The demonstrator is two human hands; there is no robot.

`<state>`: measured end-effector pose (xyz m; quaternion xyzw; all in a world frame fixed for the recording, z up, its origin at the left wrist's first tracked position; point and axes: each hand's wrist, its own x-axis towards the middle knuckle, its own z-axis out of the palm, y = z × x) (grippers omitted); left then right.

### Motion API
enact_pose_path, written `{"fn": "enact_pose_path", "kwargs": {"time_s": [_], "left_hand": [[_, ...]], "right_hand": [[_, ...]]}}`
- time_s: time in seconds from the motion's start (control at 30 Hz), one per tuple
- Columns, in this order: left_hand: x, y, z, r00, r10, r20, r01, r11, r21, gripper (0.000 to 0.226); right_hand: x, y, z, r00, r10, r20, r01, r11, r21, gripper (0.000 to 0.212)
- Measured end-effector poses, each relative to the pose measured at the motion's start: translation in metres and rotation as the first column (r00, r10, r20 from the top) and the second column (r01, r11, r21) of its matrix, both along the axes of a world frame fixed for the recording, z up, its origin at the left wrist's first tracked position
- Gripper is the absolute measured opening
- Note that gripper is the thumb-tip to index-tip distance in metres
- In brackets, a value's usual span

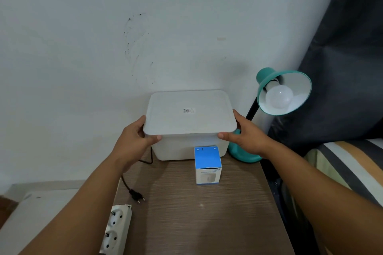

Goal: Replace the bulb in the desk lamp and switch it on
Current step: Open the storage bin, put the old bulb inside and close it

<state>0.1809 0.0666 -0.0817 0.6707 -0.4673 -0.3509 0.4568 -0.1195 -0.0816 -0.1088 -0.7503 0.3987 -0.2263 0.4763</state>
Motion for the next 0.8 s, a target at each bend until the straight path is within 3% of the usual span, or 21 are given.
{"fn": "enact_pose_path", "kwargs": {"time_s": [0.17,0.57,0.8], "left_hand": [[-0.0020,-0.0006,0.0029,0.999,0.002,0.044,-0.002,1.000,0.010,0.059],[0.0038,0.0008,-0.0014,0.999,0.008,0.044,-0.007,1.000,-0.003,0.056],[0.0014,-0.0008,-0.0022,0.990,0.008,0.141,-0.015,0.999,0.046,0.051]], "right_hand": [[-0.0030,-0.0014,0.0022,1.000,-0.002,-0.017,0.002,0.999,0.032,0.073],[0.0032,-0.0014,0.0018,0.997,-0.015,-0.082,0.018,0.999,0.037,0.081],[0.0033,-0.0020,-0.0014,0.986,-0.044,-0.163,0.055,0.996,0.064,0.119]]}}
